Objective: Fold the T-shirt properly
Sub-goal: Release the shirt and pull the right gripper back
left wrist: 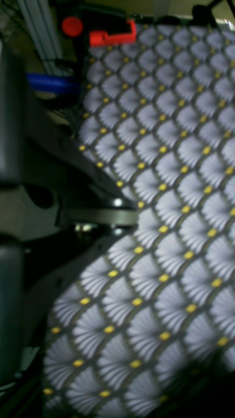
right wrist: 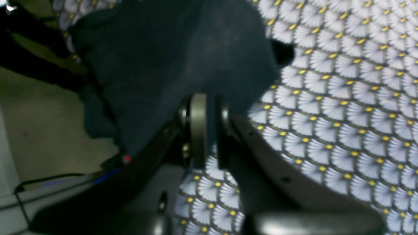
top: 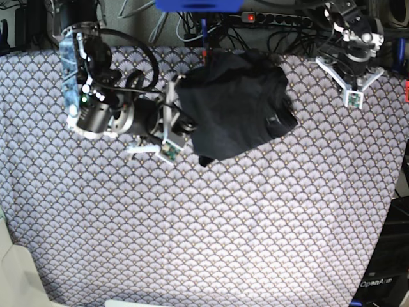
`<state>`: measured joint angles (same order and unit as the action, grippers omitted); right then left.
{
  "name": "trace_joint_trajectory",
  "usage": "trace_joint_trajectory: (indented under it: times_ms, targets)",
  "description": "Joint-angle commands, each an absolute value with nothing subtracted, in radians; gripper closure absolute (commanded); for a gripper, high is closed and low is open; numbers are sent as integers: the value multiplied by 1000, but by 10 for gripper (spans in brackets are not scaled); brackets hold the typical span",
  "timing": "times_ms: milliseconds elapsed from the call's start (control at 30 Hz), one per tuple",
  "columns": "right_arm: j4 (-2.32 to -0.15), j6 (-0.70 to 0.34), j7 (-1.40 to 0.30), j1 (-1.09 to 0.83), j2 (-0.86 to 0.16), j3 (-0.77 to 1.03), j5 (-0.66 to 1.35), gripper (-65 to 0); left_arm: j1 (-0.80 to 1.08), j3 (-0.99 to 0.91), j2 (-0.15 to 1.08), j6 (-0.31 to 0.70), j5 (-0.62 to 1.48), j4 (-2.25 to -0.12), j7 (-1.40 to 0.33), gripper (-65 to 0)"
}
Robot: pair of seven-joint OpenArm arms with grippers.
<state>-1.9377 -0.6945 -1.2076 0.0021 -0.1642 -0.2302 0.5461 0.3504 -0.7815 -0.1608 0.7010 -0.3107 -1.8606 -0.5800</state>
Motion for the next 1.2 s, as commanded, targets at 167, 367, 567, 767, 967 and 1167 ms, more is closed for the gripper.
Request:
trace_joint_trajectory:
  times_ms: [167,367,567,767,967,1167]
  targets:
    - [-1954,-698,-1230,53,-139,-228,630,-37,352,-782,-157,698,-305,-1870,-567,0]
    - [-1954,-698,-1227,68,-125,-226,736,-37,352,-788,-157,698,-308,-1870,-567,0]
    - [-1945,-698,-1184,36,-90,-229,734,-37,352,-786,-157,698,-308,-1870,-567,0]
    - [-1840,-698,-1104,15,-119,-229,733,-37,352,-788,-157,698,-311,-1870,-567,0]
    - [-1621,-698,-964,16,-186,-231,733,-37,351,-788,-157,698,-308,-1870,-567,0]
    - [-1520,-698,-892,16,-254,-231,733,-37,351,-782,-157,698,-306,-1870,-567,0]
